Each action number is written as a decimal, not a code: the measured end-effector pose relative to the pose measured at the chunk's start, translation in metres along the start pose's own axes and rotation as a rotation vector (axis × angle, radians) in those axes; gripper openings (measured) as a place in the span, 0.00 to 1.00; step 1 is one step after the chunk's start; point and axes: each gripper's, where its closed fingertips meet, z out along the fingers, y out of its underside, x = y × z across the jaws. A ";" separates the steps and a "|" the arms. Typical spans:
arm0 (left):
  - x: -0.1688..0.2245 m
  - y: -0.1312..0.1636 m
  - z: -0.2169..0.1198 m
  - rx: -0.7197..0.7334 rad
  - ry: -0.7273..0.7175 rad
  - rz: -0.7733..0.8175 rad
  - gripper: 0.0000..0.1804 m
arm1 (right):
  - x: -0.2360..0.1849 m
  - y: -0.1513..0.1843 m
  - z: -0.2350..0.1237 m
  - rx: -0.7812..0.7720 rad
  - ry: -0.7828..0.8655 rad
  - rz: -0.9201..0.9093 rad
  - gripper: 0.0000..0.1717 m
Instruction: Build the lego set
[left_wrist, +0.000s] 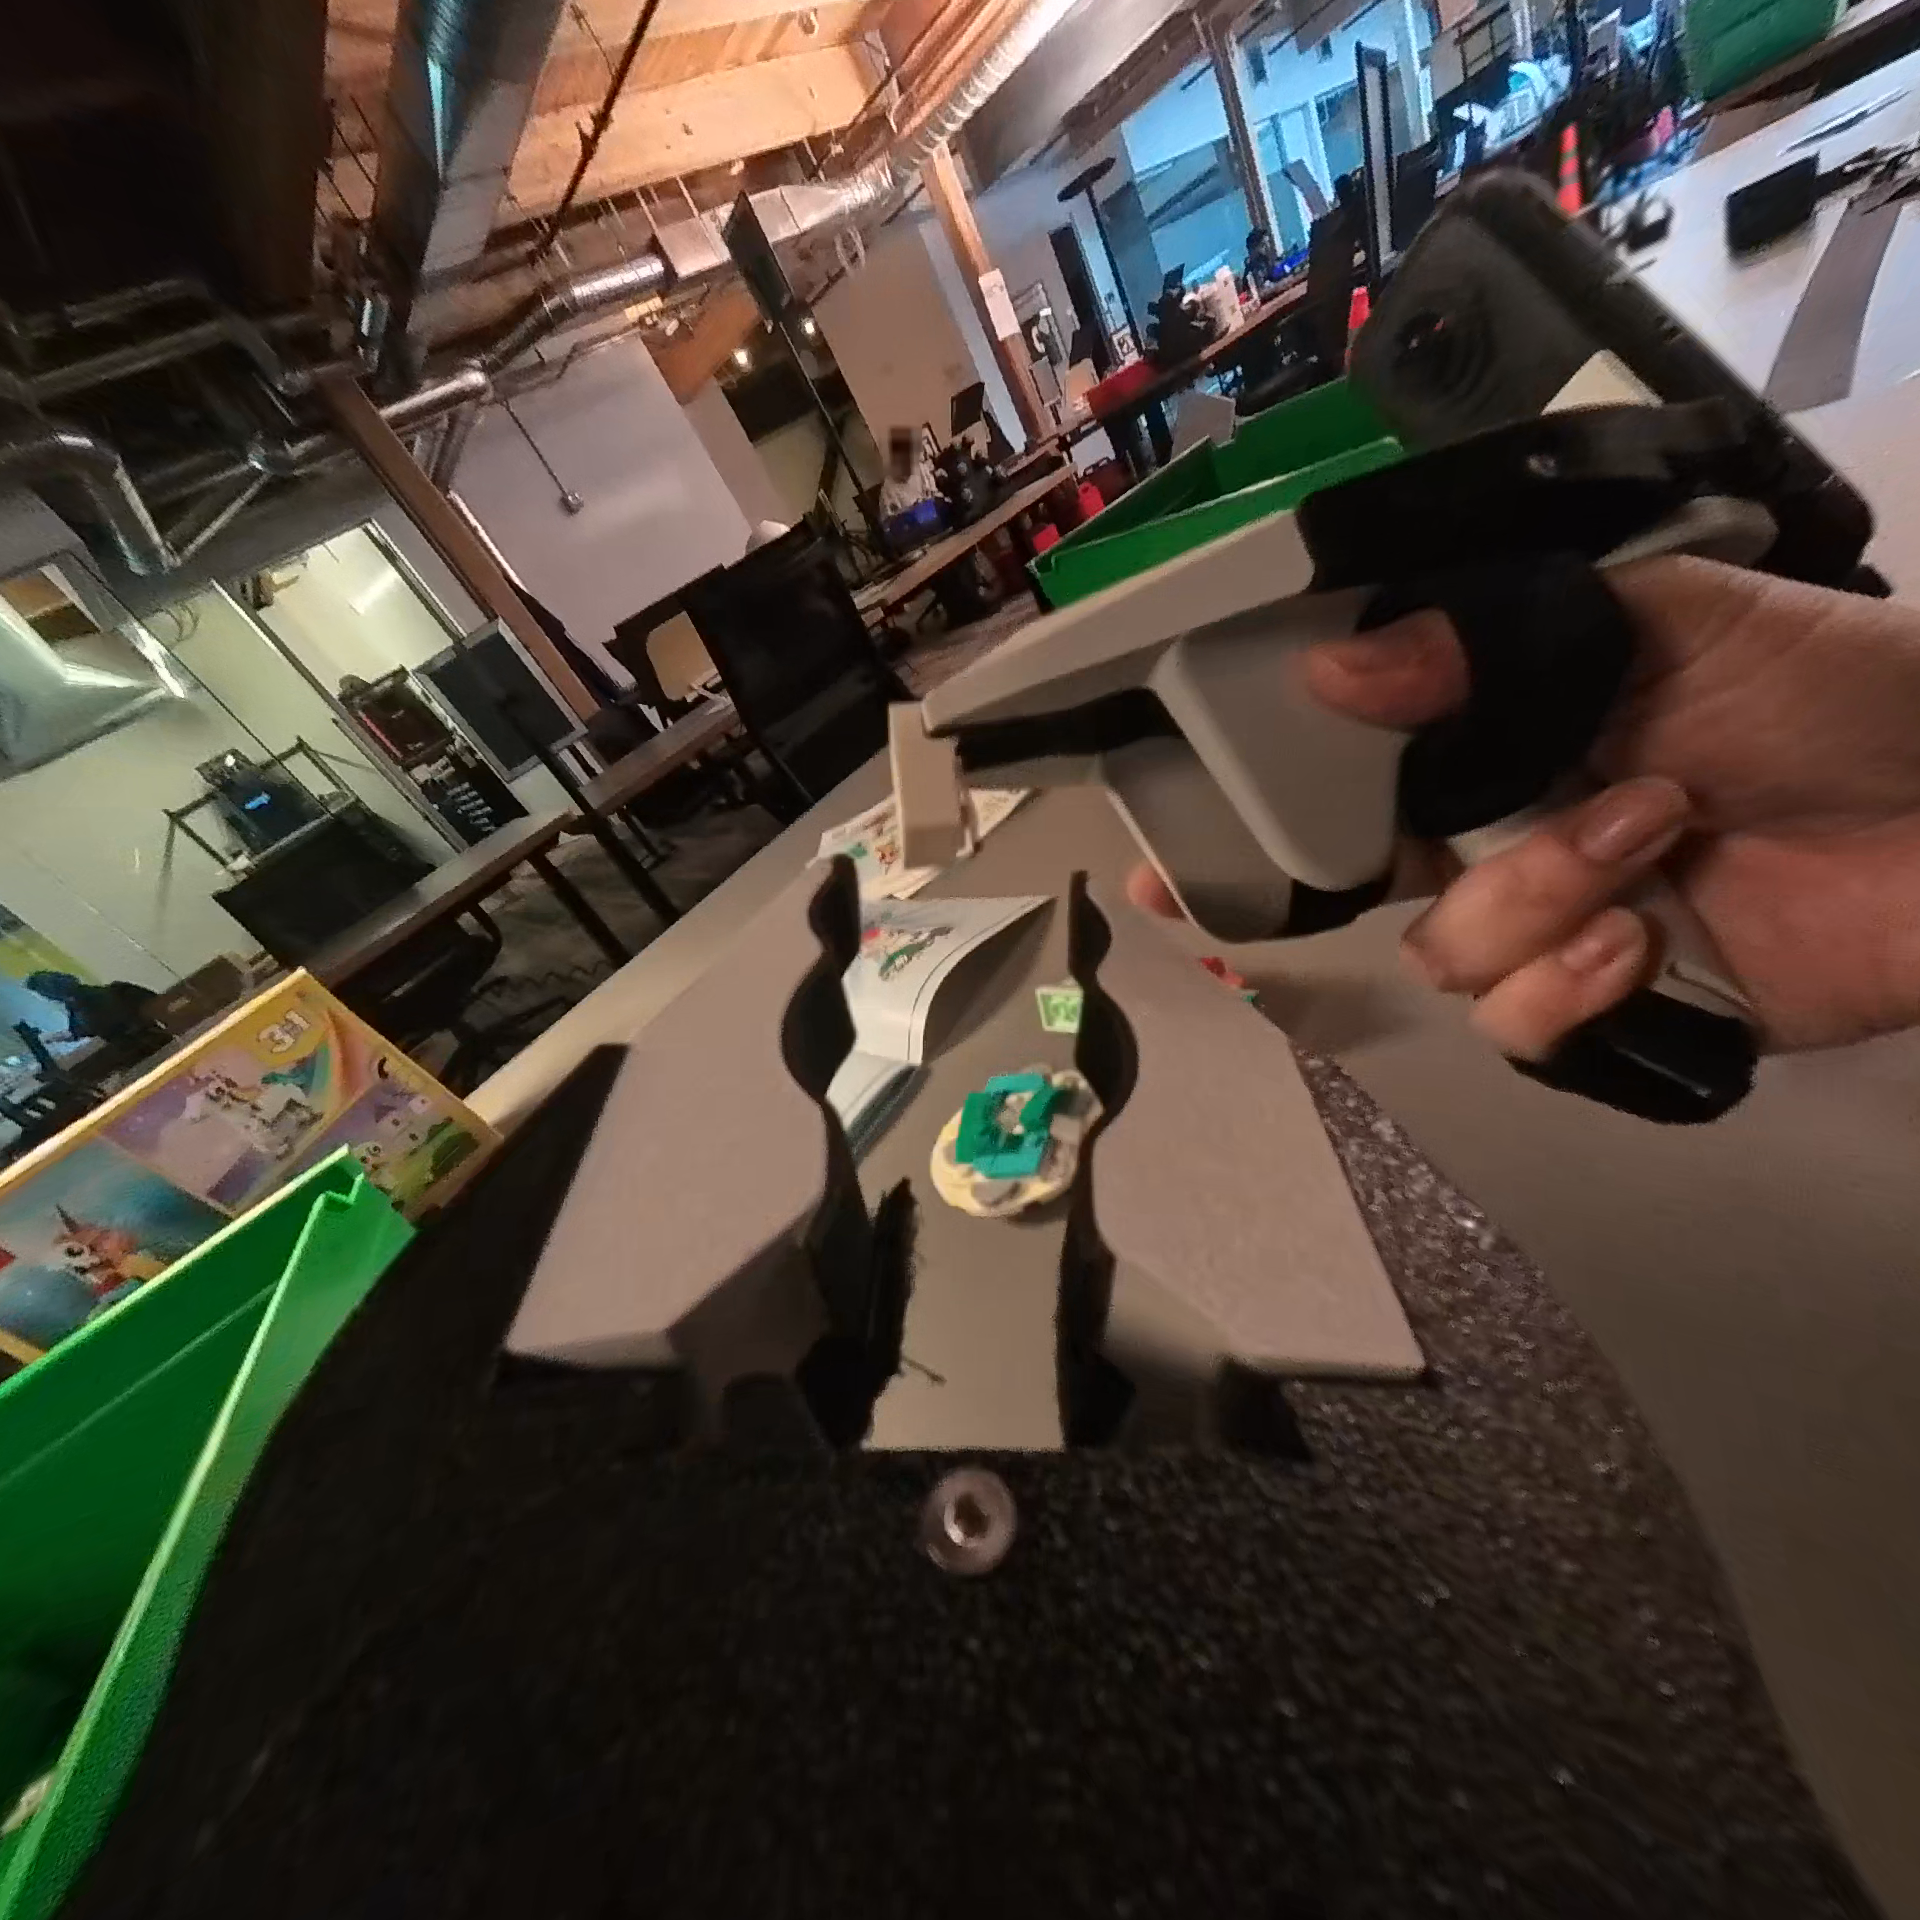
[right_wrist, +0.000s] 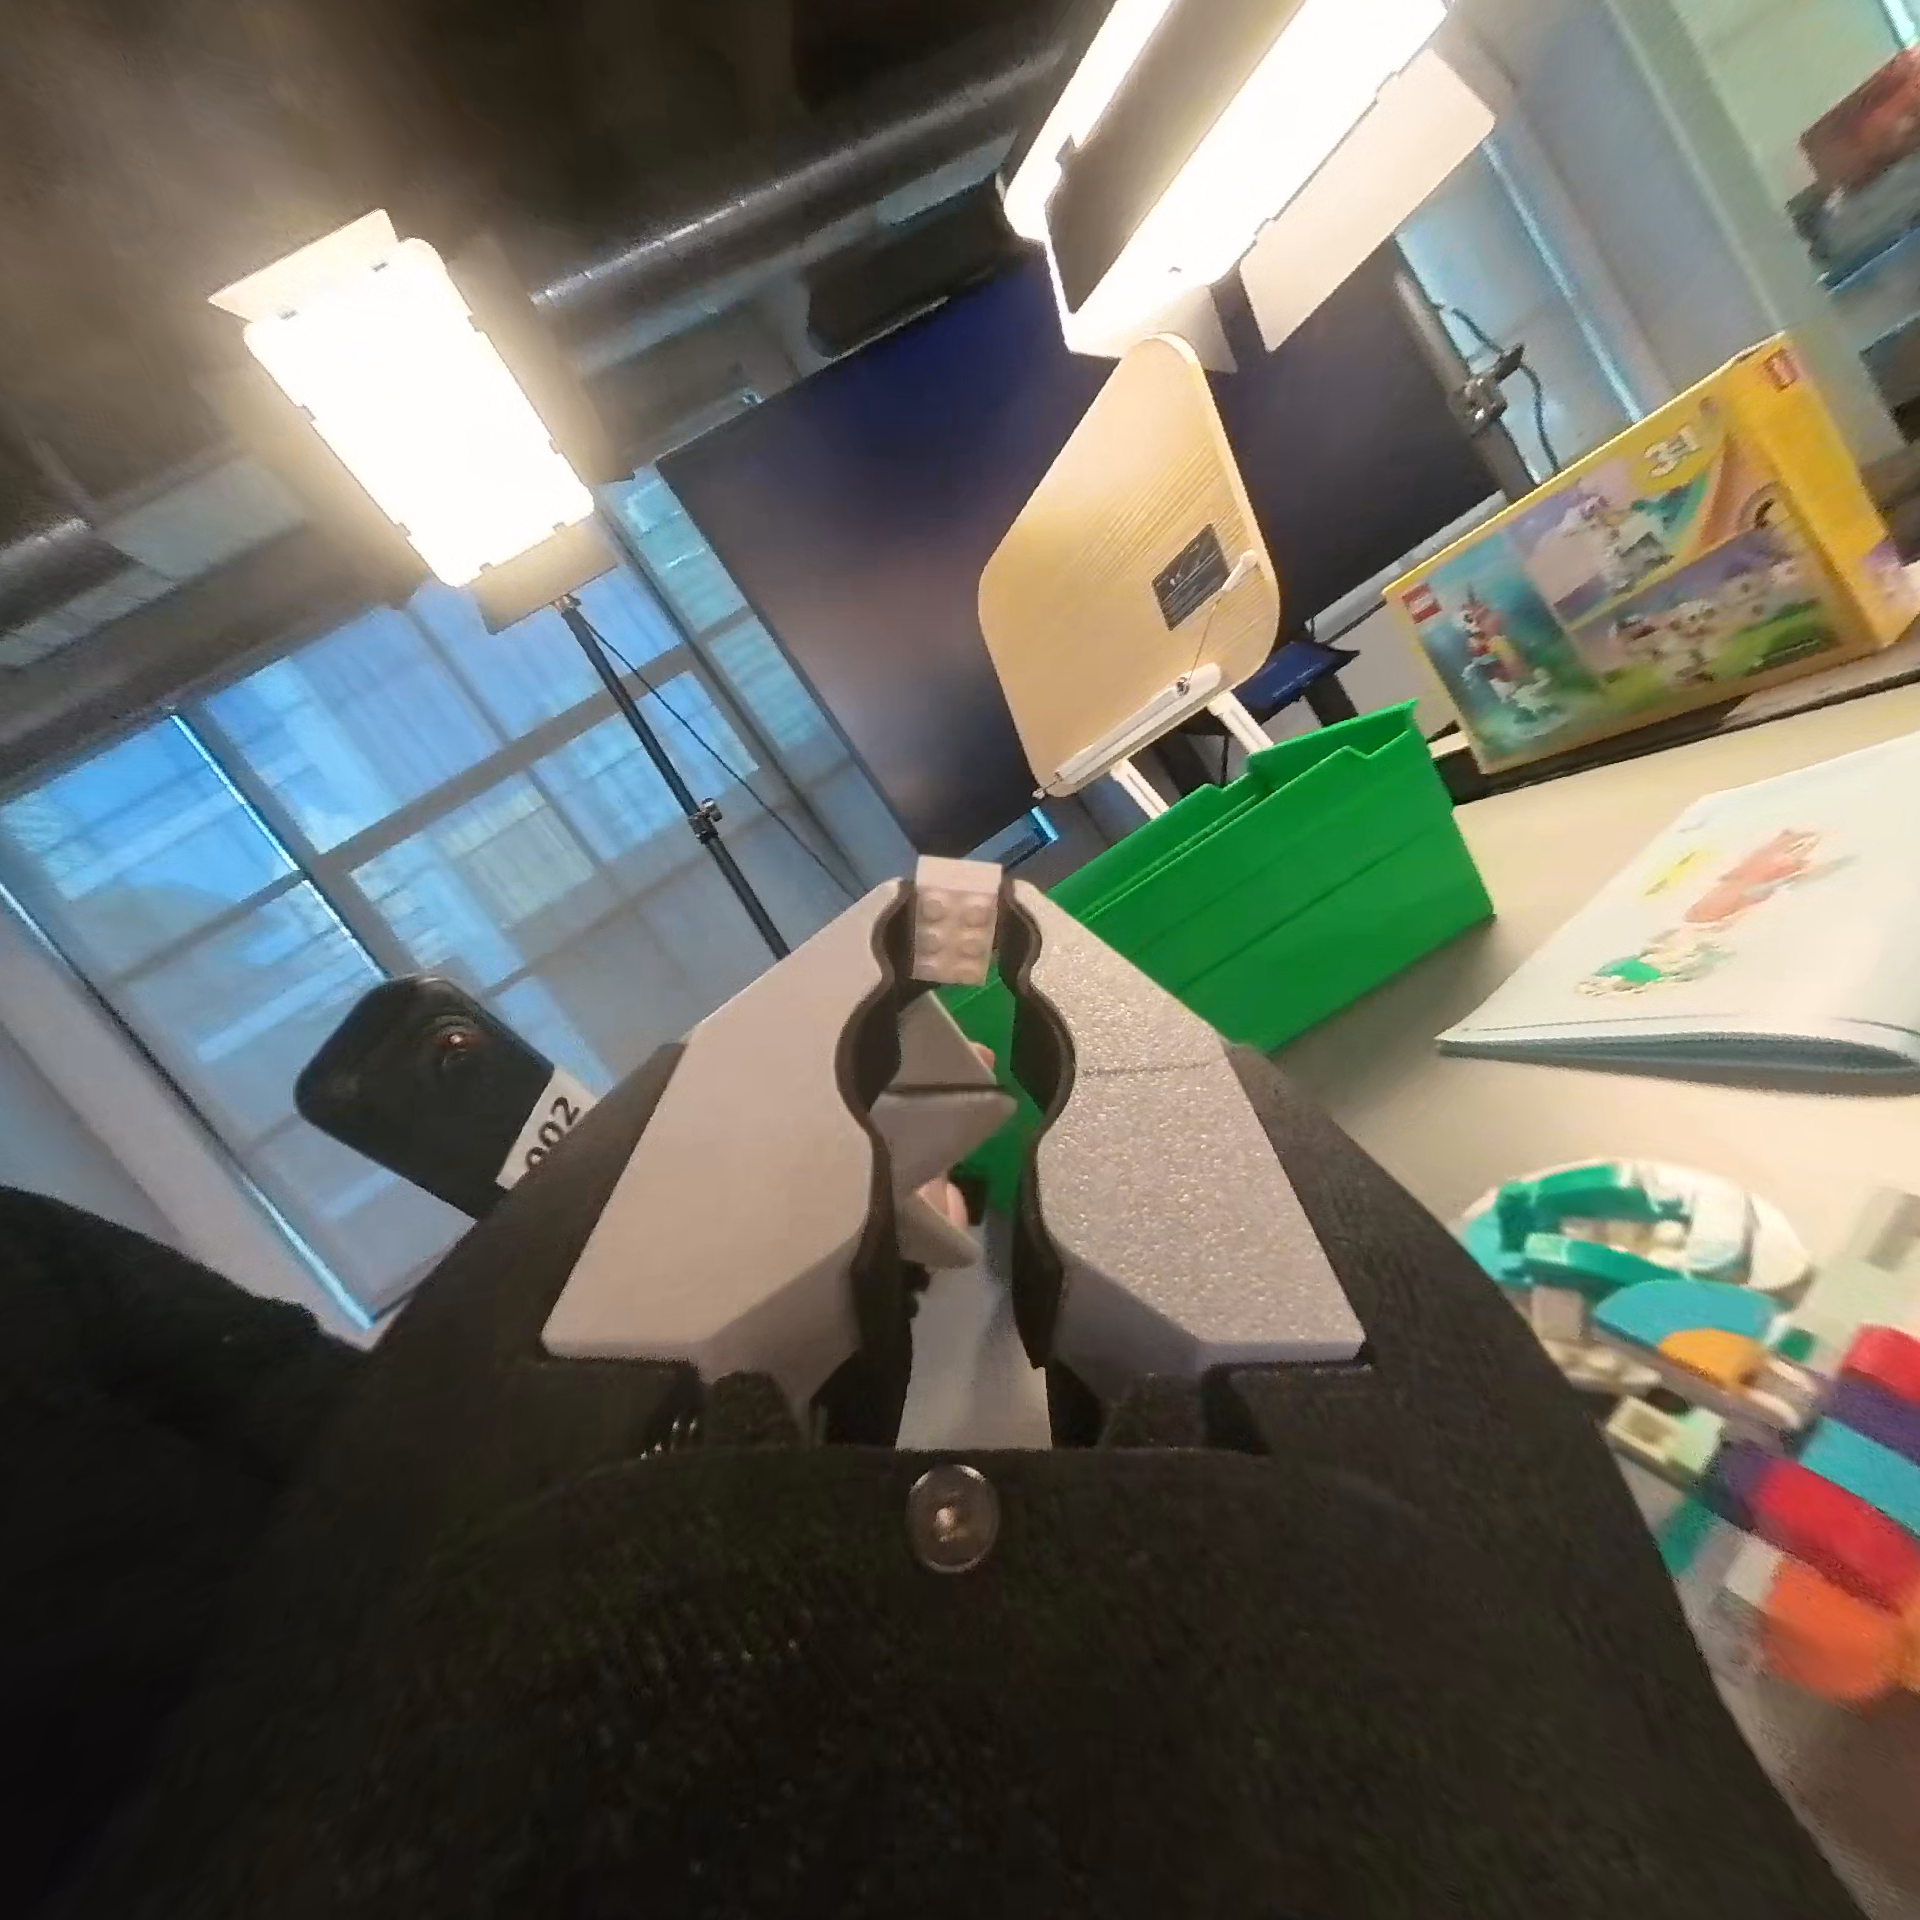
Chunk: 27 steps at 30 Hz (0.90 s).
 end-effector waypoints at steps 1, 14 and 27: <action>0.000 -0.003 0.000 0.016 -0.007 0.012 0.18 | -0.001 0.002 0.001 -0.004 -0.014 0.016 0.08; -0.141 0.032 -0.097 -0.302 -0.398 -0.111 0.05 | 0.028 -0.033 -0.026 0.061 0.350 -0.560 0.22; -0.162 0.178 -0.168 -1.085 -0.169 -0.537 0.05 | 0.027 -0.018 -0.021 -0.038 0.483 -0.909 0.13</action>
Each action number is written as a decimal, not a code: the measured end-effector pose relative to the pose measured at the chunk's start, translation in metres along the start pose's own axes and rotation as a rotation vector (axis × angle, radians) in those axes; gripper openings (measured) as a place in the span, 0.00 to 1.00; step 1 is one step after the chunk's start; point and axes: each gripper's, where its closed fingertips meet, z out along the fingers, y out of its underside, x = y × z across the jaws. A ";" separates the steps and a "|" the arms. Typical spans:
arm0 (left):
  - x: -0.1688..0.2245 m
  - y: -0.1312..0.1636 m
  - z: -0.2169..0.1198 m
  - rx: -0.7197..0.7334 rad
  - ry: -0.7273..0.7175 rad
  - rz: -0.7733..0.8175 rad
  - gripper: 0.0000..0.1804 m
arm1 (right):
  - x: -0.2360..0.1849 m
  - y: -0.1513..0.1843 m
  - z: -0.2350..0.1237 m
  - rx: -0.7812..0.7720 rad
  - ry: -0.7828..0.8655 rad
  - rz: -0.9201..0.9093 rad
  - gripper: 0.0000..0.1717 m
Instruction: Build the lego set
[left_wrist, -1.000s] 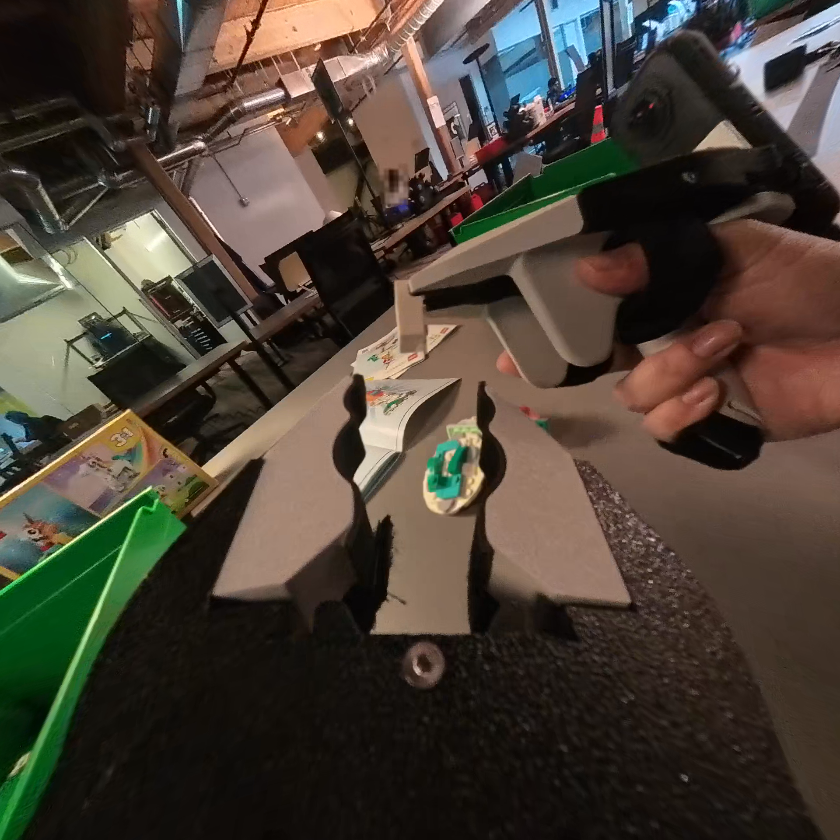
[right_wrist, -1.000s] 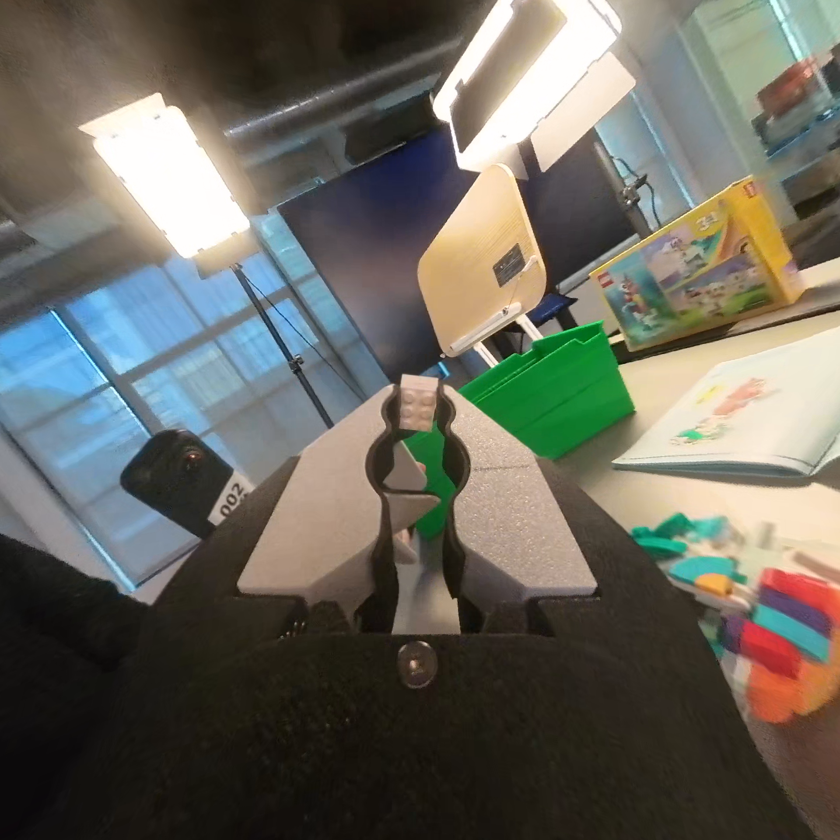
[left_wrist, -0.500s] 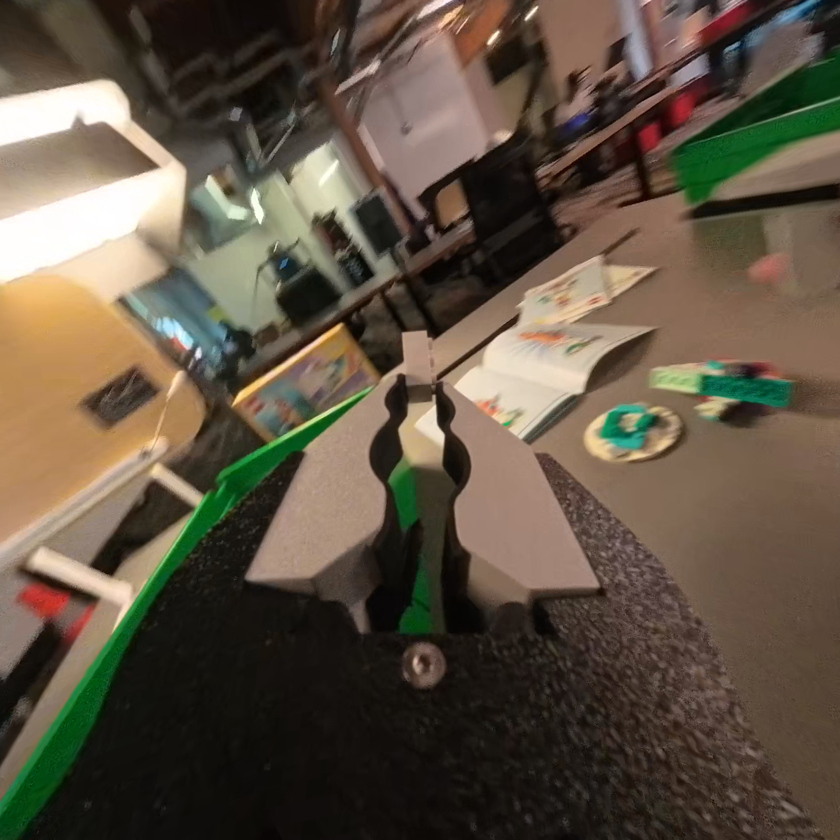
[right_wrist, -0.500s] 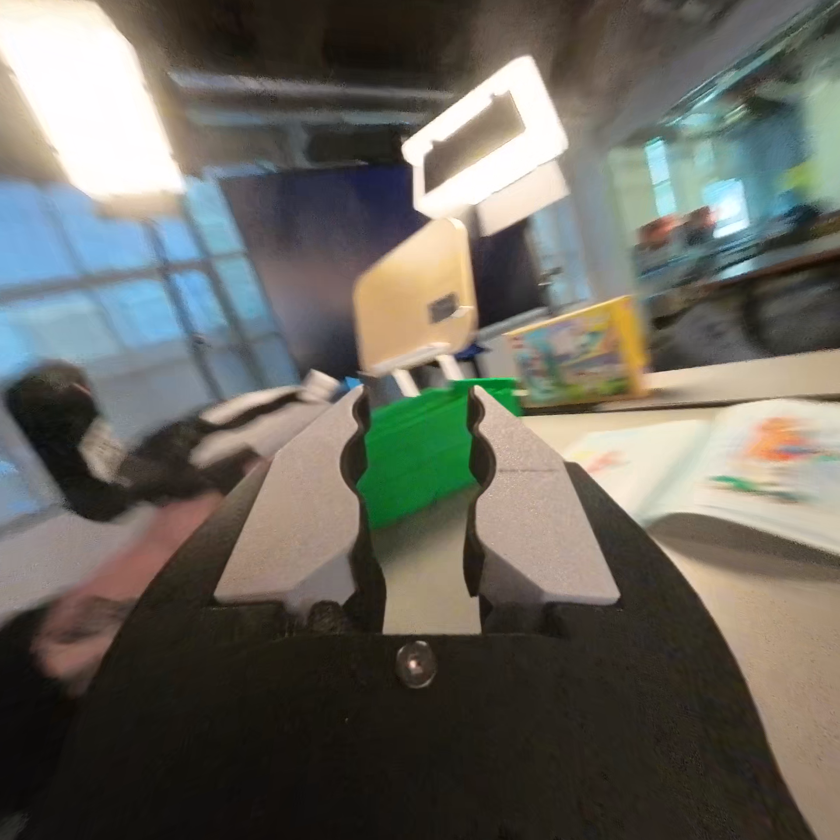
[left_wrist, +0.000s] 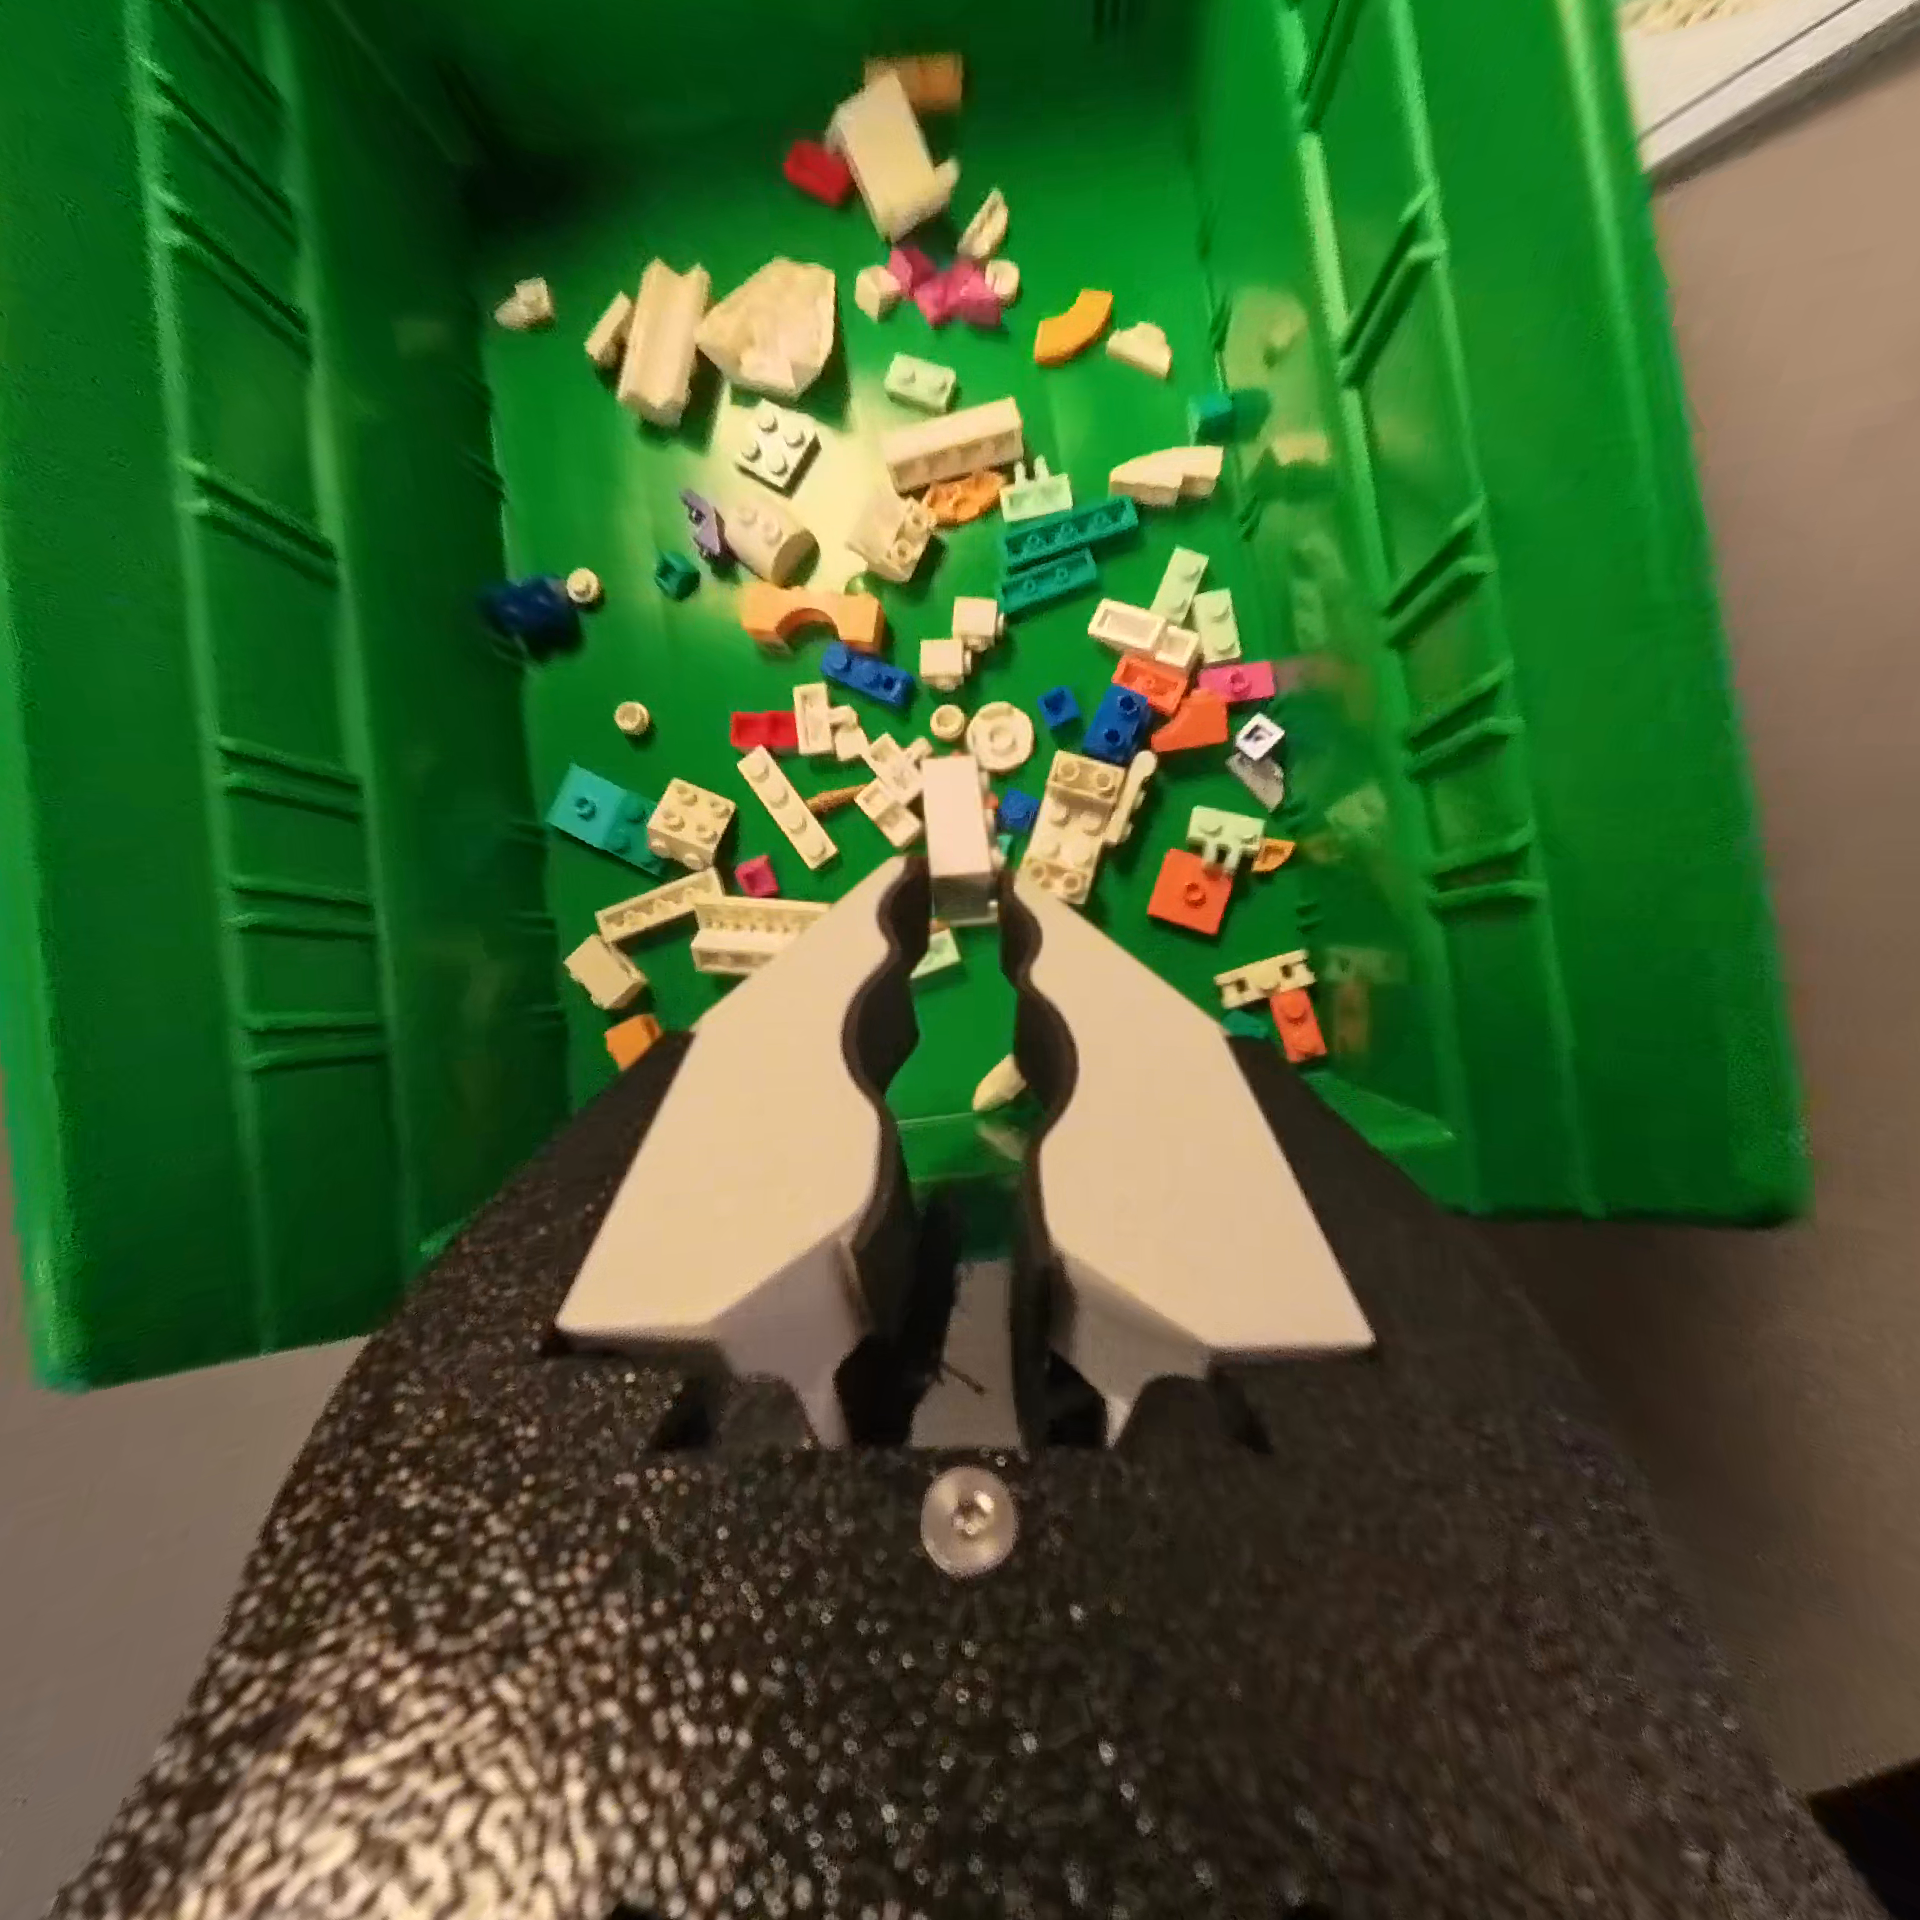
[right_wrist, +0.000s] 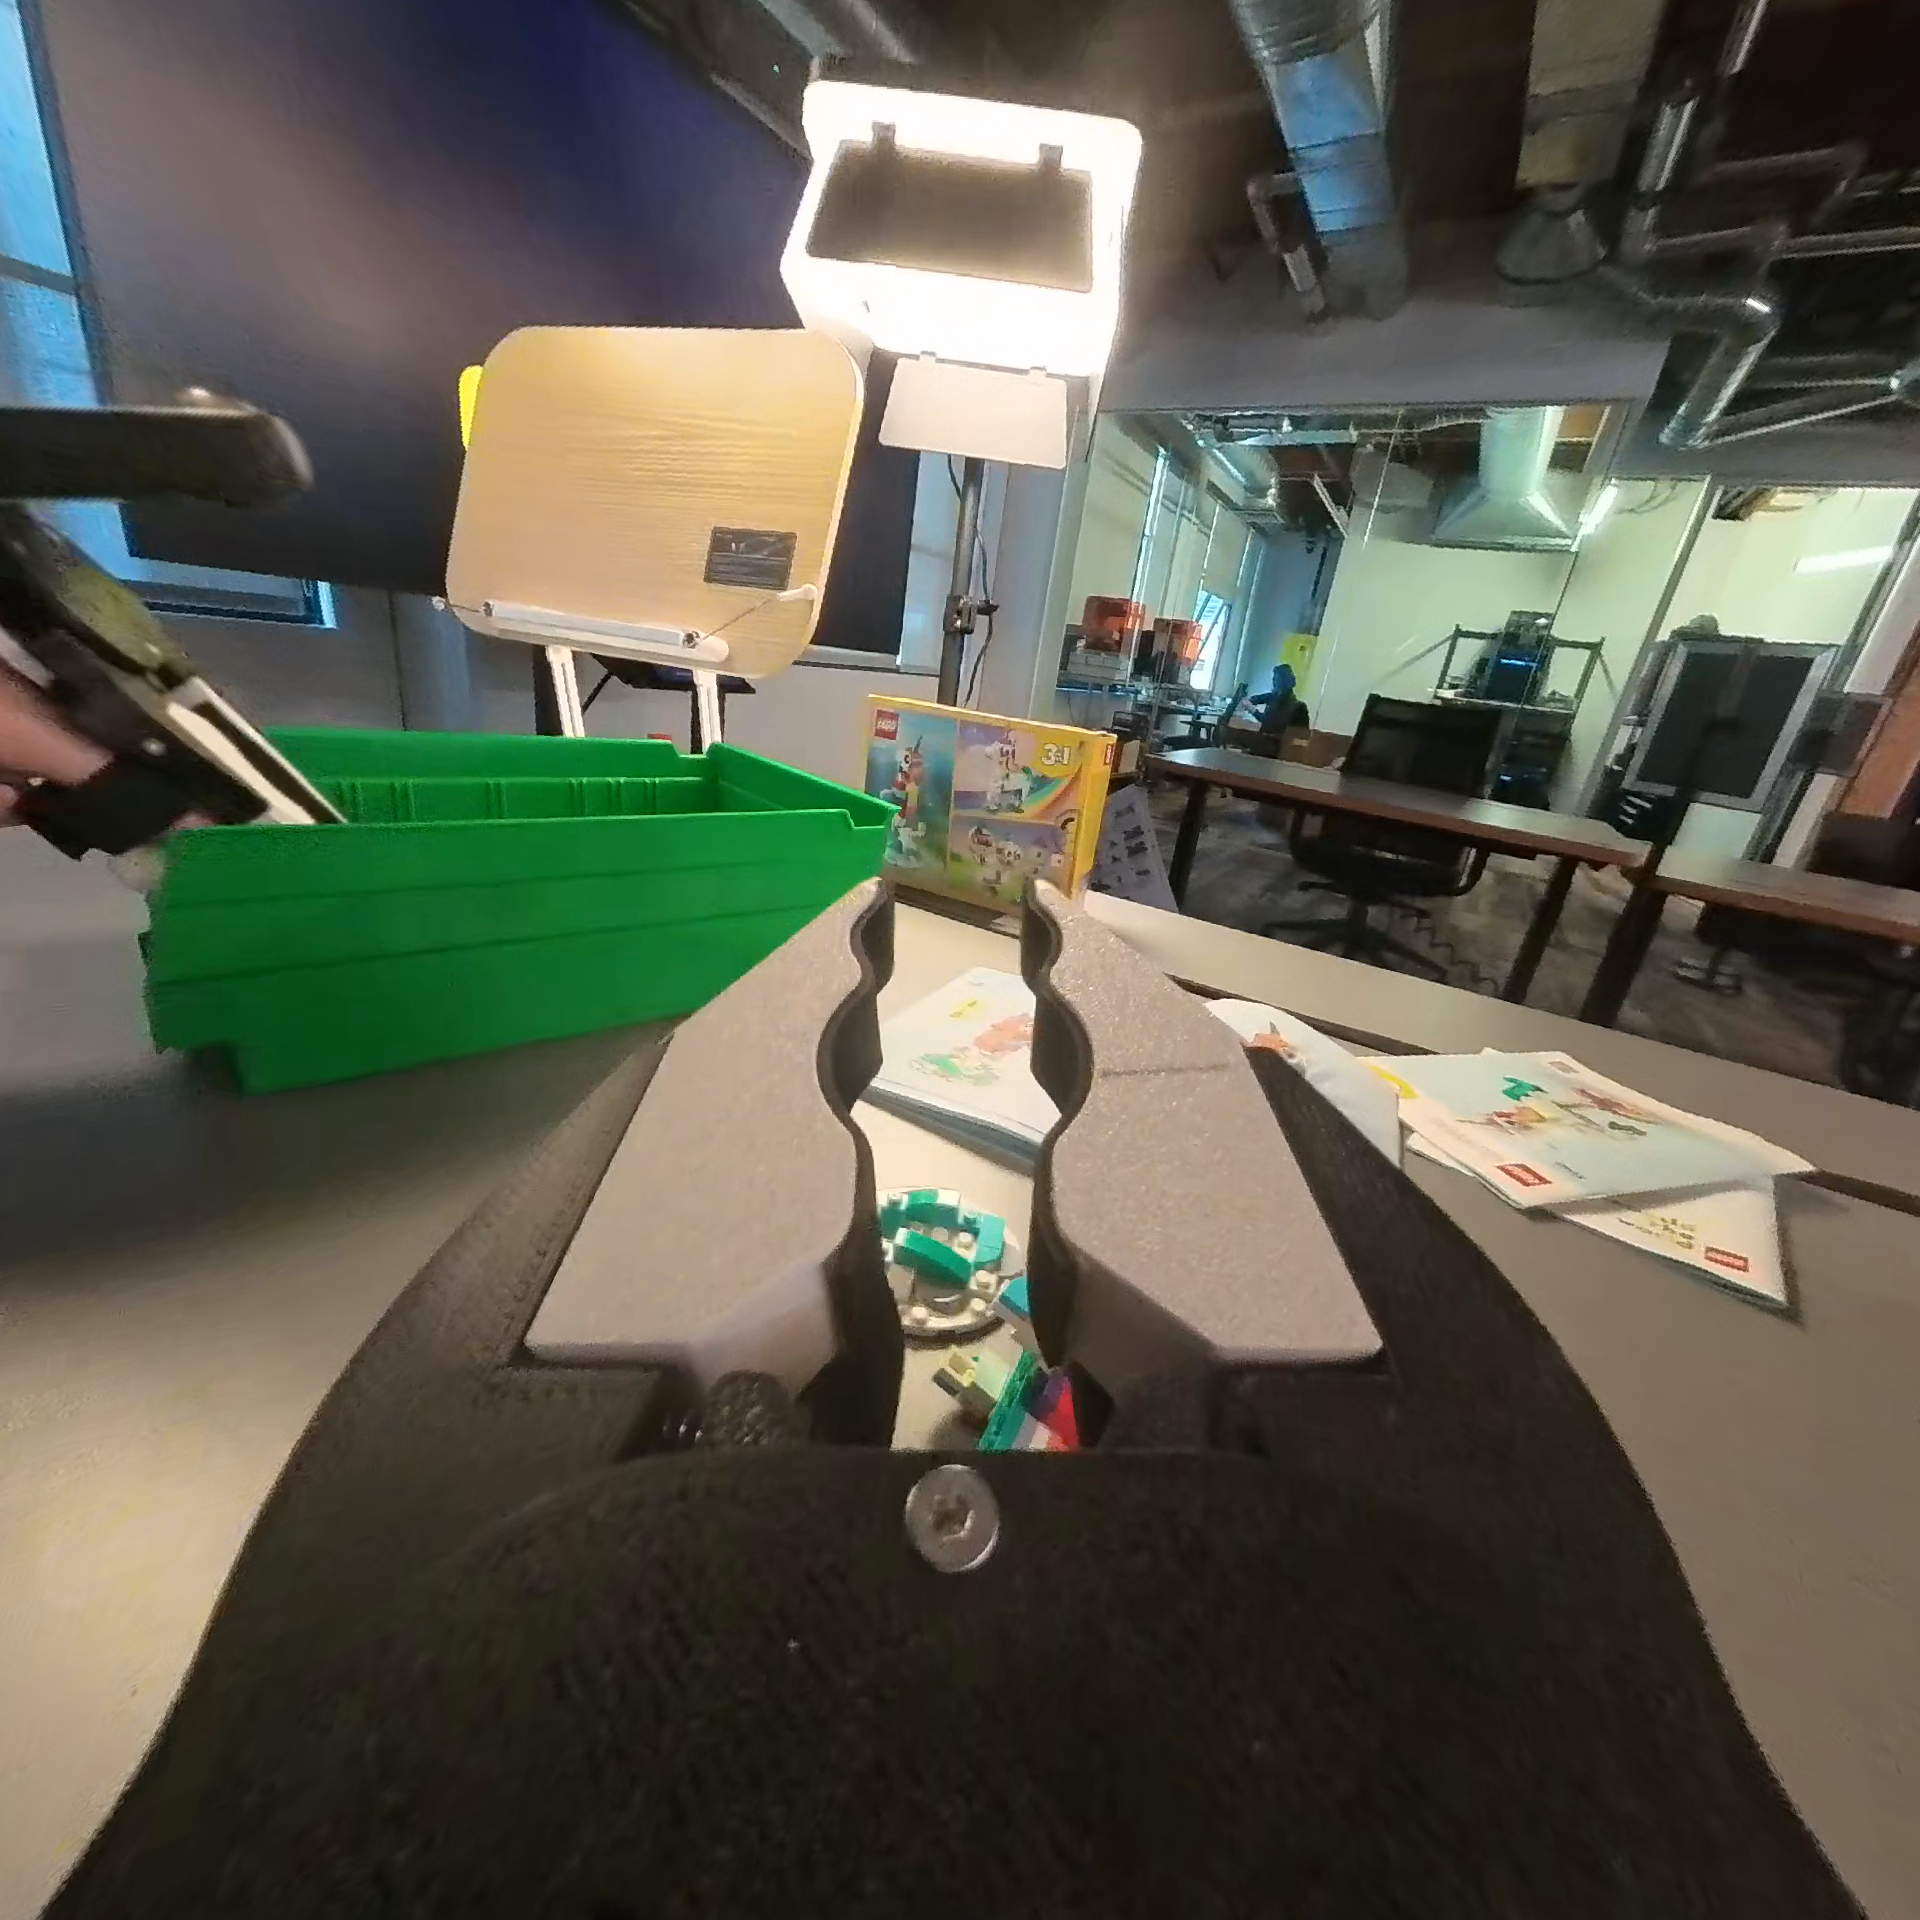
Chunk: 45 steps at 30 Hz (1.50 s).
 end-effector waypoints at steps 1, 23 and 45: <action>-0.002 0.002 0.002 -0.025 -0.004 -0.001 0.09 | 0.000 0.000 0.000 0.000 -0.001 0.006 0.13; 0.250 -0.111 -0.016 0.589 0.342 0.544 0.21 | 0.027 -0.016 -0.018 0.076 0.156 -0.050 0.12; 0.250 -0.117 0.091 0.074 0.574 0.544 0.07 | -0.005 0.118 0.006 -0.951 -0.781 -0.548 0.12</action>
